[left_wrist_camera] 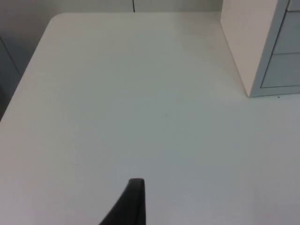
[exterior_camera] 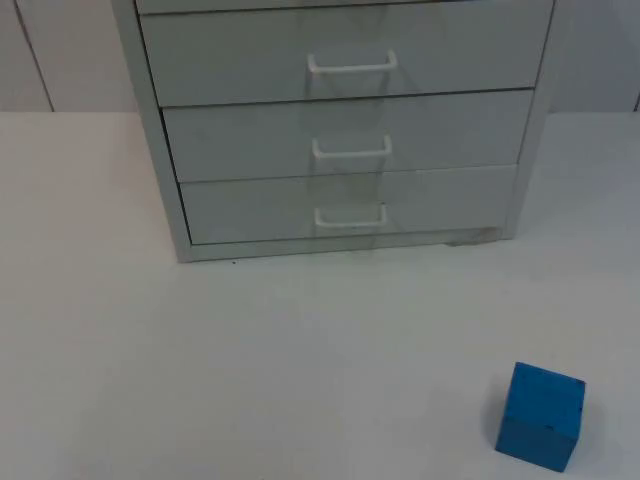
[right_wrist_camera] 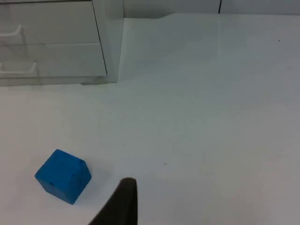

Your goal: Open the drawer with the left hand, place the block into the drawer with the right hand, then close the drawer with the left hand.

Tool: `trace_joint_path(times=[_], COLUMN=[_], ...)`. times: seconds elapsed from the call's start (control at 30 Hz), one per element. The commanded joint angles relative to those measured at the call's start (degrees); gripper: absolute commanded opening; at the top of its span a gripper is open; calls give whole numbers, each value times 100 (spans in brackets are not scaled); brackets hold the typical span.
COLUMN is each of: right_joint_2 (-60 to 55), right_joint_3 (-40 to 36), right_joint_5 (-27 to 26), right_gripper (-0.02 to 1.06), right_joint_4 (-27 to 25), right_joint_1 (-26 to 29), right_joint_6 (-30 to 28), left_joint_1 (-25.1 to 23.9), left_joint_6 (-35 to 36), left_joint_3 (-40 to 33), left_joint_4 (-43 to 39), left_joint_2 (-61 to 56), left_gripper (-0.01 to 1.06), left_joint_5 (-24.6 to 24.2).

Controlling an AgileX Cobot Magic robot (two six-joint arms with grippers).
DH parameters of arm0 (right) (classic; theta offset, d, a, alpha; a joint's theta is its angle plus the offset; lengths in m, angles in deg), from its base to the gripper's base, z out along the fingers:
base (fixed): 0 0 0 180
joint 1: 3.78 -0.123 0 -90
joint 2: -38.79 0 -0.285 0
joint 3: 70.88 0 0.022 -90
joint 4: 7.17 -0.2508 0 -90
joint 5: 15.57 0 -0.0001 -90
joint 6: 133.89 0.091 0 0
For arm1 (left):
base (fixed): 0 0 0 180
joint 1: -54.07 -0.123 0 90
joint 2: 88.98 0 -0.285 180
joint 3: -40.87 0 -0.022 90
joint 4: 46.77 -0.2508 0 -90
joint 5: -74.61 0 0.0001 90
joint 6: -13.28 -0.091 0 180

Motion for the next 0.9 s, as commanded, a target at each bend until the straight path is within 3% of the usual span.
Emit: trace_joint_path(times=[0.0, 0.43, 0.87], right_joint_2=[-58, -2657, -4575], right_joint_3=[117, 750, 750], right_joint_5=[-110, -1310, -1404], right_gripper=[105, 105, 105], right_joint_4=[-24, -20, 20], right_joint_1=[34, 34, 34], right_joint_6=[3, 3, 3], left_joint_1=[17, 17, 17], left_joint_6=[0, 46, 154], left_joint_3=[28, 538, 538], left_joint_4=[-34, 23, 59], left_joint_2=[-23, 1435, 2203], left_gripper=[105, 105, 105], left_joint_5=[57, 524, 543])
